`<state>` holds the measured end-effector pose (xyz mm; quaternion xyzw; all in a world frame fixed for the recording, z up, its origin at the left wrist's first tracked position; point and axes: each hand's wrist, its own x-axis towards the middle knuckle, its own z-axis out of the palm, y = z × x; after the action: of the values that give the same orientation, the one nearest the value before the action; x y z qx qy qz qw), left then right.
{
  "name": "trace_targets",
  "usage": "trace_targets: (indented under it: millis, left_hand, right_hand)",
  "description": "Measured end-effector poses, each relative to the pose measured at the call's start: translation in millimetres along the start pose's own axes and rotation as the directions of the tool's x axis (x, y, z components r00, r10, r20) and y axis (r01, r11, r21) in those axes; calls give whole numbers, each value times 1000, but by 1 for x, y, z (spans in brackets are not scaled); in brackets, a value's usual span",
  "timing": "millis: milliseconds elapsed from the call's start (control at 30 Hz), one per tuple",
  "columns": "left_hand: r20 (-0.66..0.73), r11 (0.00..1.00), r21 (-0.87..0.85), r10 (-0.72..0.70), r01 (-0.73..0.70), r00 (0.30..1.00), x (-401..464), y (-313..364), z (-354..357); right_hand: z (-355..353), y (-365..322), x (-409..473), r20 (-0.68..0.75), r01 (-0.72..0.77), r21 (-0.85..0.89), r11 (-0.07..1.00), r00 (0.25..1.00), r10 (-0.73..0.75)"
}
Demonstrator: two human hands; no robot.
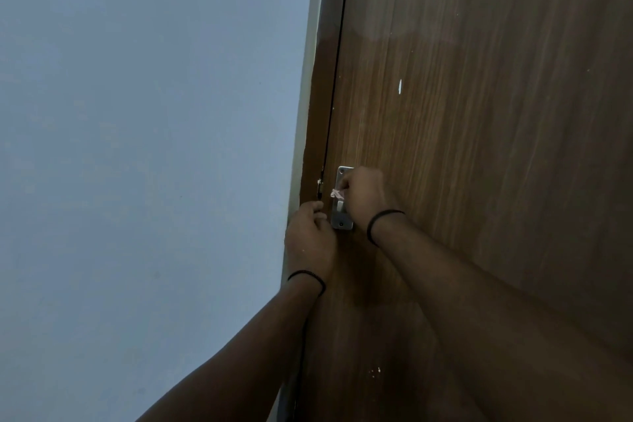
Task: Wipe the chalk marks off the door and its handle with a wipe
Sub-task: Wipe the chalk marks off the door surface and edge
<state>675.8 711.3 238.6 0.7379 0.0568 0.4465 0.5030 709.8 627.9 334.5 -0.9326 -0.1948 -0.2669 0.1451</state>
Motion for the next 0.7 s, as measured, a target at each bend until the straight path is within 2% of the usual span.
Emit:
trace_targets:
  millis: [67,167,200,300,367,467,533,600,700]
  left_hand:
    - [-6,1000,-18,9,-9,1000,-1,0,0]
    - [-7,999,-52,10,-11,1000,-6,-3,0]
    - [-16,998,-61,3,-3,1000,-6,-3,0]
    - [-65,995,-85,-51,46,997,-6,-4,1]
    - [-78,996,-70,-57,52,995,-5,-2,1]
    - [-73,998,-60,3,-8,997,-1,0,-2]
    - [-45,995,-90,42,-46,998,3,1,-4]
    - [7,990,-127,67,-66,998,6,6,-2]
    - [41,981,-167,105,-97,994,7,18,3]
  right_hand:
    - [-15,4,-1,38,14,56,998,999,-16]
    - [-48,8,-2,206,37,184,982,976,-76]
    - [-54,5,-3,192,64,191,979,976,-101]
    - [-46,-14,-1,86,167,56,984,981,-172]
    - [-30,-24,-1,135,174,-117,978,978,-158]
    - [-20,-25,0,211,177,-187,966,968,-136]
    - [-24,-22,-1,225,209,-101,973,957,-182]
    - [-27,-15,-5,137,175,93,980,973,-187]
    - [-26,-3,-11,-12,72,226,971,997,-71]
